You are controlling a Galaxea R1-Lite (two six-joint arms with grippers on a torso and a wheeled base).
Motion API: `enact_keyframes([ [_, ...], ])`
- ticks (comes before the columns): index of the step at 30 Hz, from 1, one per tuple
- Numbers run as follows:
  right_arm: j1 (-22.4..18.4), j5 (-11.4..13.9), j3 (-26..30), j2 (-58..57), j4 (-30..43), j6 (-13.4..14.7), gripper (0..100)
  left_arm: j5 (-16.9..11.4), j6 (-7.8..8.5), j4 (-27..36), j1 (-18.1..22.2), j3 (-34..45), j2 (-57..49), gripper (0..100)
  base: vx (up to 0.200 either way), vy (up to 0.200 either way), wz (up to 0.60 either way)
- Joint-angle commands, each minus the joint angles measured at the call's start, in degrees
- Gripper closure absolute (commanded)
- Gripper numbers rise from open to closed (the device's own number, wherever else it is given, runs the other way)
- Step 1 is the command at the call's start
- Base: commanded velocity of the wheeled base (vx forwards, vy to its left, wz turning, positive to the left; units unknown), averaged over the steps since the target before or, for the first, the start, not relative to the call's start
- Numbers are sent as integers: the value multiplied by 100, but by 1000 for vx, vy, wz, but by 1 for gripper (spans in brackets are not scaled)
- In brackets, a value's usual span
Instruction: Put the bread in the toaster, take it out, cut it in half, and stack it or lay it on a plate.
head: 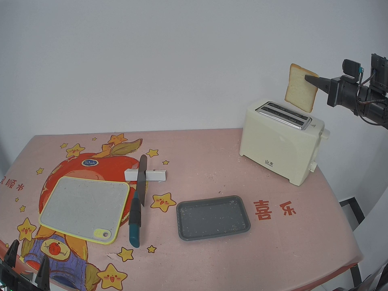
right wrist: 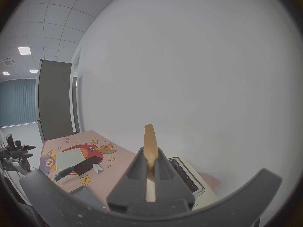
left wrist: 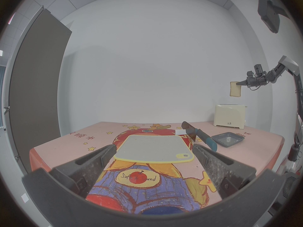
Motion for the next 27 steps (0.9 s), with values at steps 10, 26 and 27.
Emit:
enact_keyframes([
  [10,168,-32,1241,-611,-38,32,100,4,1,-2,2,101,-75,0,0,0,0],
  [26,441,-305,4159,-1006,-2561,181,100,4,1,-2,2,101,-75,0,0,0,0],
  [27,423,-243,4467,-936,-3097,374,100,4,-8,-2,2,101,-75,0,0,0,0],
])
